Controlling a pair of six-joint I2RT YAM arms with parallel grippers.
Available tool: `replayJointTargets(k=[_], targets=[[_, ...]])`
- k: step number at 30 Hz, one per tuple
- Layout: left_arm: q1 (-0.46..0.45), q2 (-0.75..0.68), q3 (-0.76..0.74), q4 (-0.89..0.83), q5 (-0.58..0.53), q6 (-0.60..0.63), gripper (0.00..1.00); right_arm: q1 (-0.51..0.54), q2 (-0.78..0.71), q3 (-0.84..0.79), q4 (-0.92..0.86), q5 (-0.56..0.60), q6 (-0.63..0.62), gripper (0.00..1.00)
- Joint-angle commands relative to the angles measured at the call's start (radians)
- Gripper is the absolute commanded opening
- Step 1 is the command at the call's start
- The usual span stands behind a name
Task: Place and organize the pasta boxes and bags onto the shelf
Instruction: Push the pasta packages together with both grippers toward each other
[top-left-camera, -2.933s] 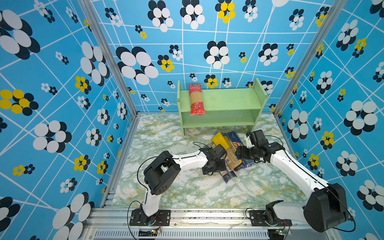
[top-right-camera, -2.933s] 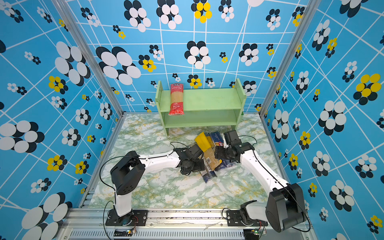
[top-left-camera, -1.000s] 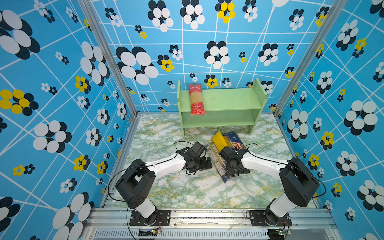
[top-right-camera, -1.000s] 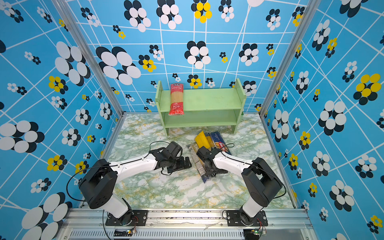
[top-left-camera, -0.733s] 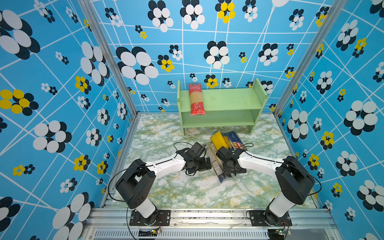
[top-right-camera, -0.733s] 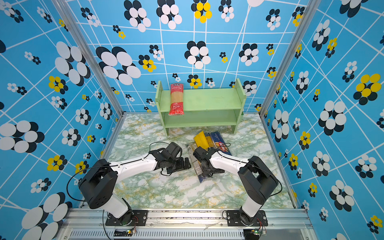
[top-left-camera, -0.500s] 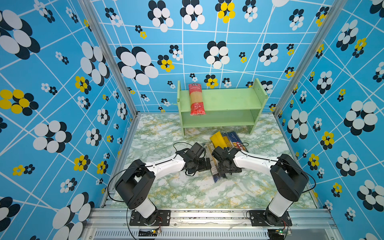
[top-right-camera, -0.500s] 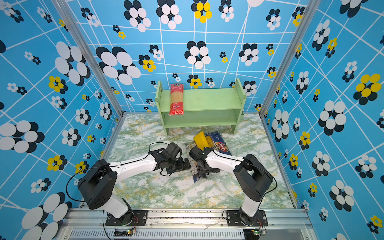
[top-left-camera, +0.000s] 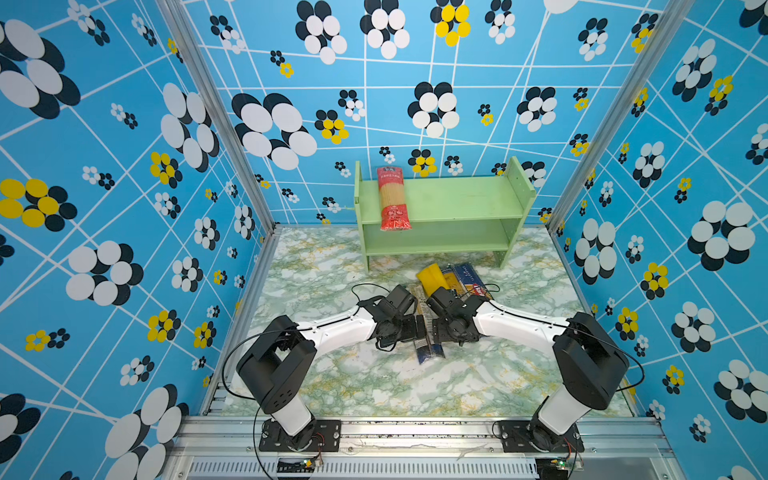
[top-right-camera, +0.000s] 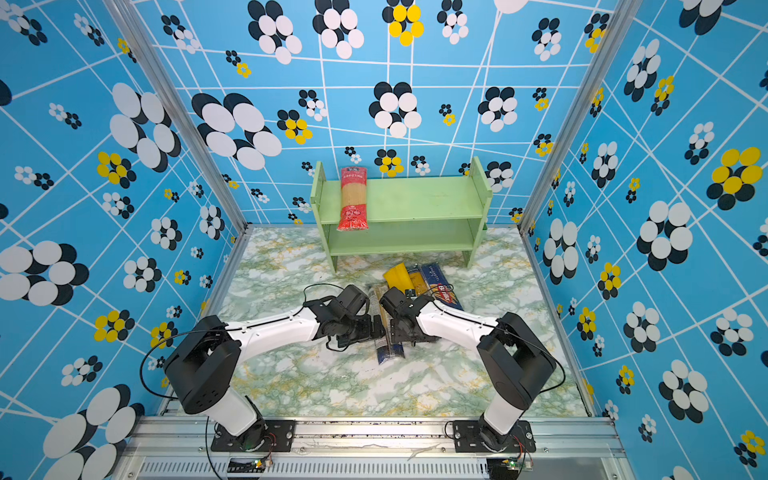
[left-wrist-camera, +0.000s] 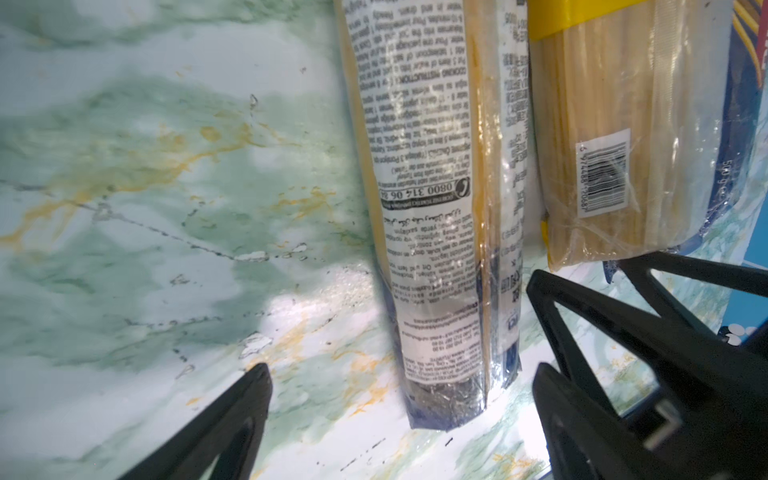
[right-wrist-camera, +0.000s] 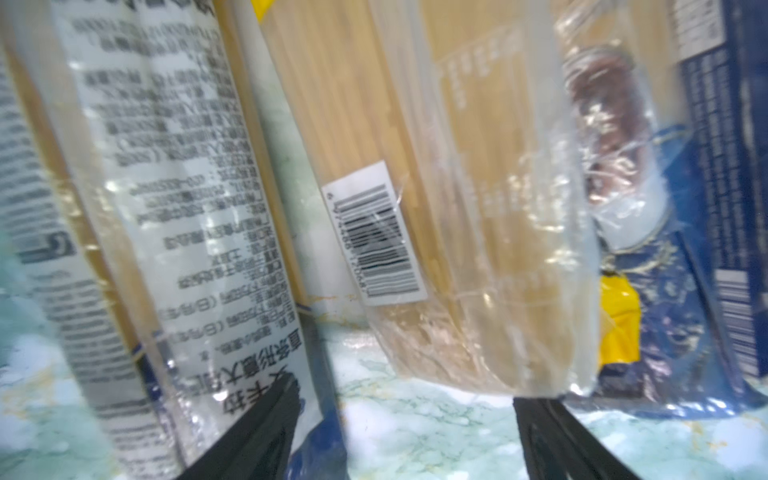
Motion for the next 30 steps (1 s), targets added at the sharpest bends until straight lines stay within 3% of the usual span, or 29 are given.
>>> replayJointTargets(k=[1,16,21,30], targets=[[-0.02,0.042,0.051,-0.032,-0.033,-0.029,0.99,-0.019,-0.07,-0.025,-0.009,-0.005,-0.031,0.83],[-0.126,0.185,0.224,-0.19,-0.139,-0.104,0.99,-0.113,-0.216,-0.057,-0.073,0.023,-0.086,0.84],[-0.165,0.242,0.302,-0.315,-0.258,-0.055,0.99,-0.151,-0.252,-0.078,-0.07,0.019,-0.105,0.84],[-0.187,0.309,0.376,-0.403,-0.325,-0.041,0.99,-0.175,-0.292,-0.118,-0.058,0.018,-0.109,0.85]])
